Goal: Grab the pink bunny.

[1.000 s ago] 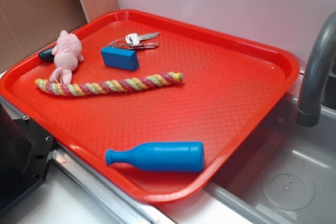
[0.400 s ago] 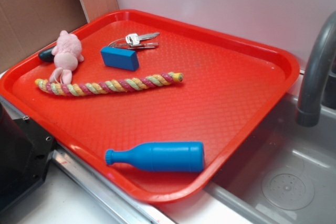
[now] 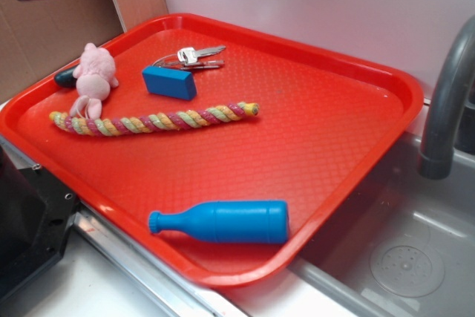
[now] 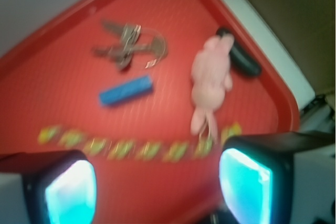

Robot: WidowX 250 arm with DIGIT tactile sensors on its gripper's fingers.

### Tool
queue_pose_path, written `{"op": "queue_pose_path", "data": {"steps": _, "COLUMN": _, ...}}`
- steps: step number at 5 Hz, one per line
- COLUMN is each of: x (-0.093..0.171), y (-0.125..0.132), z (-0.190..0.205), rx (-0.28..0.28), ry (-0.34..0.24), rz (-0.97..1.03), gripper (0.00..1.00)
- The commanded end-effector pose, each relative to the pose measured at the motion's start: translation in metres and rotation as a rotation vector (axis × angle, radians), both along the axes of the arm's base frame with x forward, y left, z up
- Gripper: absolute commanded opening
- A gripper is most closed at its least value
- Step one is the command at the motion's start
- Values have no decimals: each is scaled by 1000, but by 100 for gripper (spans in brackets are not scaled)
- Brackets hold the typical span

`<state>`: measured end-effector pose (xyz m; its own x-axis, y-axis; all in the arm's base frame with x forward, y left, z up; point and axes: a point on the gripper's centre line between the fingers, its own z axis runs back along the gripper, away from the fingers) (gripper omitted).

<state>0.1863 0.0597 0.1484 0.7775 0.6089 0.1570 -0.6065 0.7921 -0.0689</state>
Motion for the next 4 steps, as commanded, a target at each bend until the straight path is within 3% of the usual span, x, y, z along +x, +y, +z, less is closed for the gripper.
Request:
{"op": "queue_pose_path", "data": {"steps": 1, "x": 10, "y": 49, "z": -44, "rx": 123, "ry": -59, "rz": 169, "gripper": 100}}
{"op": "queue_pose_path", "data": {"steps": 2, "x": 15, "y": 63, "z": -68, "rx": 176, "ry": -23, "rz": 219, "gripper": 100}}
{"op": "queue_pose_path", "data": {"steps": 4, "x": 20, "y": 69, "z": -98, "rx": 213, "ry": 5, "rz": 198, "gripper": 100}}
